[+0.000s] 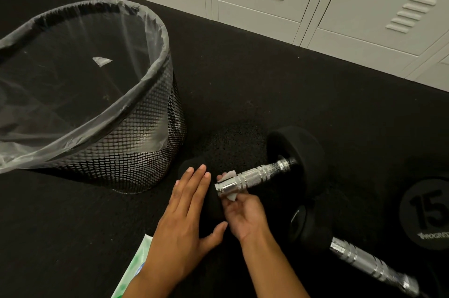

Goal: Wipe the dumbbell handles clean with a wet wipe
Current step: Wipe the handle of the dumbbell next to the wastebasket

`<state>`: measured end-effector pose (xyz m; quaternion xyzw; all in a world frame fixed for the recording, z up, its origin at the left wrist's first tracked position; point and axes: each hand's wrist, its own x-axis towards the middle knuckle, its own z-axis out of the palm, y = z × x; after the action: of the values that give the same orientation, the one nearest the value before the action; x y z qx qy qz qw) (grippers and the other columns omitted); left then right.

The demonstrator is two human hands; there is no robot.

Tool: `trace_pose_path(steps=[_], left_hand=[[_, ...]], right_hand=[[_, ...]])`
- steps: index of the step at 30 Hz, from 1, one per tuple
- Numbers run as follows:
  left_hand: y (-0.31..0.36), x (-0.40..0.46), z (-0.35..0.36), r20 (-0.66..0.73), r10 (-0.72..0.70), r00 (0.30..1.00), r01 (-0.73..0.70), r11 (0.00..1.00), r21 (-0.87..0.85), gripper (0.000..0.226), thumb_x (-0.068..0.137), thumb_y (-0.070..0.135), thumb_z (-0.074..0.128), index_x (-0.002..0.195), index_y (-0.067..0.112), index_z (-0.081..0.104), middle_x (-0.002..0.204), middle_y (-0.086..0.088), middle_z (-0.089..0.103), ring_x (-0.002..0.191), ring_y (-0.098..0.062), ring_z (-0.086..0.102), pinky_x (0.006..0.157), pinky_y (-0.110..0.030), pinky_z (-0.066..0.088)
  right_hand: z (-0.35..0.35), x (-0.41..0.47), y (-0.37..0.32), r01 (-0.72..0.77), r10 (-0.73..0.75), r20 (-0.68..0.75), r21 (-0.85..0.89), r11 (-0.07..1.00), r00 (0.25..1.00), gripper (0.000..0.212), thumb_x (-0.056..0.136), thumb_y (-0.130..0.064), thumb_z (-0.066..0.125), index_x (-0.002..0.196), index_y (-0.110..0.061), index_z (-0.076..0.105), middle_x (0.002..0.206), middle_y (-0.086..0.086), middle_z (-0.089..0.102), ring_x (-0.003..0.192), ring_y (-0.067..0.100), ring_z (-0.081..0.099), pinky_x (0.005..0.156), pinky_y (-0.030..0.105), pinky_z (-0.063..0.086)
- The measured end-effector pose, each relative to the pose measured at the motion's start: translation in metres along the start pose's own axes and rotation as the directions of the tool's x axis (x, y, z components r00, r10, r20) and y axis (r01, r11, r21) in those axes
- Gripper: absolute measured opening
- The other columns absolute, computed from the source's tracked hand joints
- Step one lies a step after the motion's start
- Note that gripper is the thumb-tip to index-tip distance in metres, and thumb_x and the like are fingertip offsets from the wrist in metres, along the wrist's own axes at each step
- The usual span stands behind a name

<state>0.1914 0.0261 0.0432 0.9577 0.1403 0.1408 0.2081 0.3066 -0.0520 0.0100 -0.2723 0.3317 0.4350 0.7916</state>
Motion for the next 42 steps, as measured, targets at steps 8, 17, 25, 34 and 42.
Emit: trace_pose_path(steps=[8,17,25,34,42], left_hand=[[0.0,-0.001,0.001,-0.006,0.009,1.0,-0.009,1.0,0.001,0.083,0.078,0.048,0.057,0.144,0.009,0.023,0.152,-0.004,0.023,0.142,-0.022,0.019,0.111,-0.041,0.022],[-0.001,-0.002,0.003,-0.012,0.006,1.0,-0.006,1.0,-0.003,0.083,0.078,0.049,0.057,0.143,0.008,0.025,0.152,-0.004,0.023,0.142,-0.022,0.019,0.113,-0.039,0.02],[0.001,-0.001,0.001,-0.006,-0.01,1.0,0.01,1.0,-0.011,0.083,0.077,0.048,0.056,0.143,0.008,0.025,0.152,-0.003,0.022,0.142,-0.022,0.017,0.114,-0.037,0.017],[0.004,0.0,-0.006,0.057,-0.049,0.997,0.05,0.999,-0.018,0.084,0.078,0.051,0.054,0.145,0.013,0.022,0.153,0.001,0.02,0.143,-0.018,0.015,0.115,-0.032,0.012],[0.004,0.004,-0.013,0.127,-0.059,0.99,0.054,0.998,0.039,0.082,0.081,0.058,0.047,0.146,0.017,0.02,0.155,0.001,0.017,0.143,-0.017,0.014,0.115,-0.031,0.008]], right_hand=[[-0.003,0.001,-0.017,-0.015,0.011,-0.034,-0.103,0.995,0.999,0.032,0.083,0.017,0.03,0.098,0.007,0.057,0.084,0.024,0.068,0.08,0.033,0.067,0.067,0.04,0.055],[-0.012,-0.01,-0.014,-0.028,0.024,-0.055,-0.08,0.996,0.998,0.023,0.088,0.012,0.035,0.096,0.008,0.056,0.085,0.024,0.066,0.076,0.032,0.067,0.062,0.04,0.055],[0.004,-0.006,-0.001,0.01,-0.008,-0.03,0.057,0.998,1.0,0.041,0.068,0.016,0.037,0.102,0.006,0.057,0.086,0.025,0.067,0.073,0.032,0.069,0.065,0.041,0.055],[-0.01,-0.053,-0.028,0.173,-0.22,-0.079,-0.388,0.905,0.972,0.025,0.091,0.009,0.038,0.098,0.002,0.061,0.084,0.016,0.071,0.076,0.024,0.069,0.069,0.033,0.057],[-0.008,-0.023,-0.022,0.384,-0.295,0.797,-0.533,-0.754,0.527,0.034,0.086,-0.001,0.056,0.119,-0.008,0.06,0.122,0.005,0.06,0.124,0.02,0.046,0.107,0.036,0.031]])
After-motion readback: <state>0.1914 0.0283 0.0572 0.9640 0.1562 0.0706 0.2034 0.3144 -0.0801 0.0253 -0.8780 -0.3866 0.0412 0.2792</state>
